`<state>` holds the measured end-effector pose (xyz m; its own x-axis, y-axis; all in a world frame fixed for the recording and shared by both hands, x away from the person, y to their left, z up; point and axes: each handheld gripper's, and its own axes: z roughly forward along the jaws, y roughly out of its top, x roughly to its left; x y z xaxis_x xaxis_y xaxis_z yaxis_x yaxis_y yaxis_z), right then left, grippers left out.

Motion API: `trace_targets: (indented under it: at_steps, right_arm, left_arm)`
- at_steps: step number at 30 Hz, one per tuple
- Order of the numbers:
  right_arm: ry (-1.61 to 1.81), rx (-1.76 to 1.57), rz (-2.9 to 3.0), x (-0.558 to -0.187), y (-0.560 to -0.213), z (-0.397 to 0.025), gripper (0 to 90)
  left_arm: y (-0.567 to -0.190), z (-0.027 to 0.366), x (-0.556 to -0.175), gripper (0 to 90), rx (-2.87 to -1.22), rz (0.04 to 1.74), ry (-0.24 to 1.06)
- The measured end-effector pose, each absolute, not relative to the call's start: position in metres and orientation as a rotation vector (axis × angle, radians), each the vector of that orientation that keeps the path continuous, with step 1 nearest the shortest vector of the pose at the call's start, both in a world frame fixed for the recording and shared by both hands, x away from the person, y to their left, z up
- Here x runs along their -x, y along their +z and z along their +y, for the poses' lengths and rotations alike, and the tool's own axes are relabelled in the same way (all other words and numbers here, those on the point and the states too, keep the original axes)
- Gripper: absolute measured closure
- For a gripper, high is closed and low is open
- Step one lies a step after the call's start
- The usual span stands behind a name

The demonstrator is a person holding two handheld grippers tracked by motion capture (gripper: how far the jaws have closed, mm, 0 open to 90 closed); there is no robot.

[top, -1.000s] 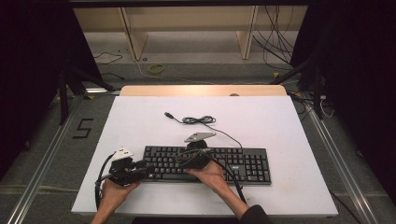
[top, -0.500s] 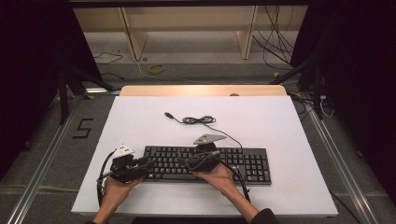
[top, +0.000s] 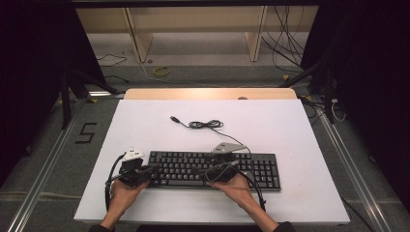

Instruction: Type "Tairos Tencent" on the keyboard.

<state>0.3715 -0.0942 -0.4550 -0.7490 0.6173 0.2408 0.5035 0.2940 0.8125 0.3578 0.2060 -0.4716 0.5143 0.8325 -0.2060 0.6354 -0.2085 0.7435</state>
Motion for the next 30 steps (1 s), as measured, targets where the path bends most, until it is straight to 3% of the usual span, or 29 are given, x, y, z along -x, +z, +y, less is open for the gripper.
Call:
trace_targets:
  at_steps: [30]
  right_arm:
    - [1.464,-1.068,2.398,-0.368,-0.455,-0.107,33.7]
  left_arm:
    - [-0.478,0.2,-0.362,88.9,-2.006,1.229,0.299]
